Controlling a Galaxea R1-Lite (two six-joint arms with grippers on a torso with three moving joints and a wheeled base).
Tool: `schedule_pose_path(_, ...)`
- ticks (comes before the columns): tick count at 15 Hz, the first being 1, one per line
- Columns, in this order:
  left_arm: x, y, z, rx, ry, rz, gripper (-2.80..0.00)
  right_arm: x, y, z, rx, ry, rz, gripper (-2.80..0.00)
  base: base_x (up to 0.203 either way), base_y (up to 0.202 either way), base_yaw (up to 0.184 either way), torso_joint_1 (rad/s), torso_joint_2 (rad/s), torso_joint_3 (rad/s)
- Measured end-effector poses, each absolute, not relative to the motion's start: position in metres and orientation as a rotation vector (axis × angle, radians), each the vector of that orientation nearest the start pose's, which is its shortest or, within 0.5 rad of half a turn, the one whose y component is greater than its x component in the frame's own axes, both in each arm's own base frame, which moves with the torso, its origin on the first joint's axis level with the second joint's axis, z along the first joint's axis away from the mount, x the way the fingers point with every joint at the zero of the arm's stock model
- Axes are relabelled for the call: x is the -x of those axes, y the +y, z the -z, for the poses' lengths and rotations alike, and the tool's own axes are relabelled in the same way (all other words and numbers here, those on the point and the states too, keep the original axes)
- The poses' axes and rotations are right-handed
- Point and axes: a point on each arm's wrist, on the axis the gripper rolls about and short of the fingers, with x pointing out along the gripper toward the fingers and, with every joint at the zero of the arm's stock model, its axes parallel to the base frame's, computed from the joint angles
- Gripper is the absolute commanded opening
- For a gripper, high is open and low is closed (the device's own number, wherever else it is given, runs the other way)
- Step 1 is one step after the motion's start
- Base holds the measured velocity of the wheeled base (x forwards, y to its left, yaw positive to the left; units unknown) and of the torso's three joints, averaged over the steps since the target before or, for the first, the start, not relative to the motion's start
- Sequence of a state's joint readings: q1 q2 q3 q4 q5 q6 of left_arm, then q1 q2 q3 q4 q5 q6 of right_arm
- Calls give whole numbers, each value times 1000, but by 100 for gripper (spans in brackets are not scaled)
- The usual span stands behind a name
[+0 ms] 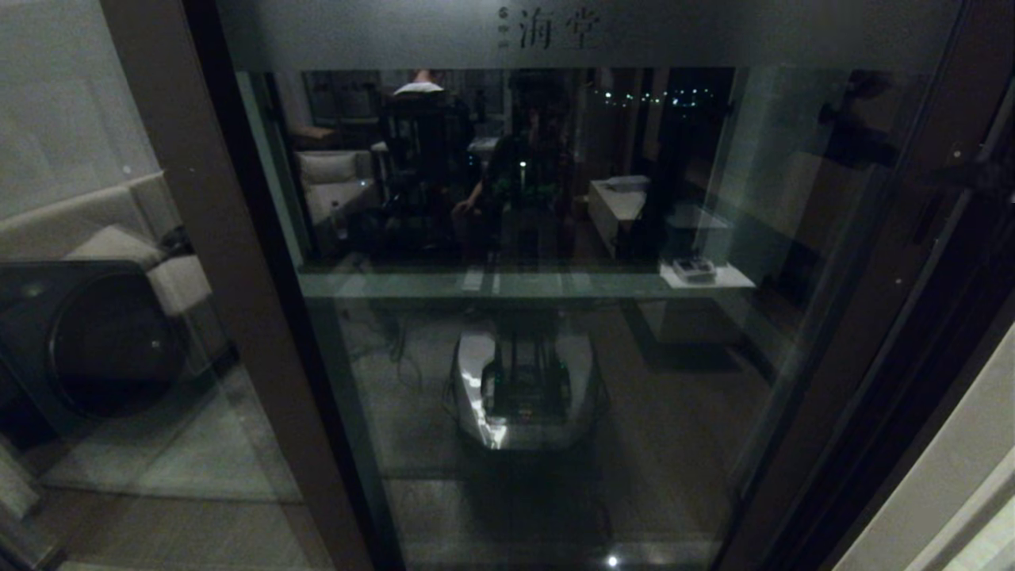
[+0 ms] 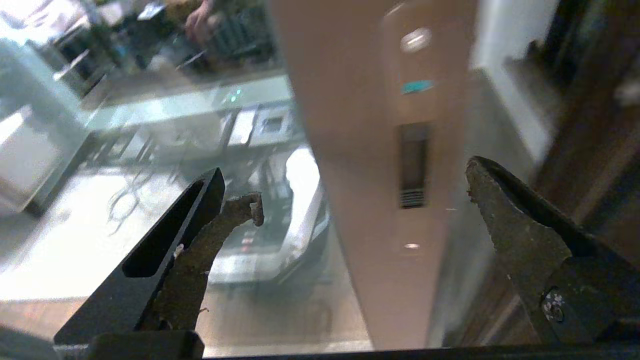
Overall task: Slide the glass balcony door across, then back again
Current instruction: Open the slid door
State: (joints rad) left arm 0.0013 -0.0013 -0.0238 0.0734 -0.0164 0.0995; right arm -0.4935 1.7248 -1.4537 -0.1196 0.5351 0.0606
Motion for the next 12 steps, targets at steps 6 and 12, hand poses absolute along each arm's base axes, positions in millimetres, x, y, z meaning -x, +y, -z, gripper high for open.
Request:
schedule_pose_path(6,25,0,-75,-99,47,17,-280,-289,-161,-321,-127,92,18,-280,0,0,0,0,0,0)
schedule_pose_path(12,25,0,-75,-98,47,17,-280,-311,-181,-315,-130,96,143,-280,0,0,0,0,0,0)
